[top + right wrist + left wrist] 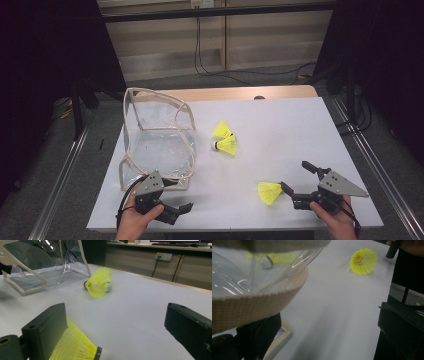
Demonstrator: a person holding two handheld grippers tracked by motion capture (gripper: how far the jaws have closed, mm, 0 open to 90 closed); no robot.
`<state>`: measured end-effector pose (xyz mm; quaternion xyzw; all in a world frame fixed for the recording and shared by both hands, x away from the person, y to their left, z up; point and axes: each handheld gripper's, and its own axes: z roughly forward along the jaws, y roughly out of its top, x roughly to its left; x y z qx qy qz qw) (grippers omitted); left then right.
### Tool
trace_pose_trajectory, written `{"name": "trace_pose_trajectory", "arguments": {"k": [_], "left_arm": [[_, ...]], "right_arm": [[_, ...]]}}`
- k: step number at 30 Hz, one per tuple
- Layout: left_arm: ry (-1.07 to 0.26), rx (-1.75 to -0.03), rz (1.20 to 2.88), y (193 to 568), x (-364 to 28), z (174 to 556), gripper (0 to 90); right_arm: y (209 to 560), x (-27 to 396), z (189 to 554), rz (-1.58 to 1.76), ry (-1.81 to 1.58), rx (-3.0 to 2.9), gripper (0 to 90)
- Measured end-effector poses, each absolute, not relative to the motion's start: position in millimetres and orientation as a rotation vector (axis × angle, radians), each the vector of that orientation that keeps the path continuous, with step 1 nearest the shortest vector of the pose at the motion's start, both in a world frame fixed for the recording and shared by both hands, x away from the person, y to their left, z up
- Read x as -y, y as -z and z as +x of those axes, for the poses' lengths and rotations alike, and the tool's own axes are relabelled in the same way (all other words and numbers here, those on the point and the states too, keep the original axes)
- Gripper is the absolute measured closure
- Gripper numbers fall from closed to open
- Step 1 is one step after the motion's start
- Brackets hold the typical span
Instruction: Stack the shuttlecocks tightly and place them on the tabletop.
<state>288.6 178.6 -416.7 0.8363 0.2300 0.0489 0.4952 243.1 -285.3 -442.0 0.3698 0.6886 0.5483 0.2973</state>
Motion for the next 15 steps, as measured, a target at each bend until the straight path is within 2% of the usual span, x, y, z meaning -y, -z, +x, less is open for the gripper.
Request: {"name": "trace_pose_trajectory", "arguments": {"k": [12, 15], "left_arm": [[-0.159, -0.572, 2.022, 417.0, -188.5, 285.5, 4.5], [-0.173, -0.619, 1.990, 417.9, -196.6, 286.6, 2.8]], "right_arm": [[442.0, 285.4, 242.9, 0.982, -1.457, -1.831, 3.7], [441.9, 285.3, 242.8, 0.983, -1.456, -1.831, 3.7]]}}
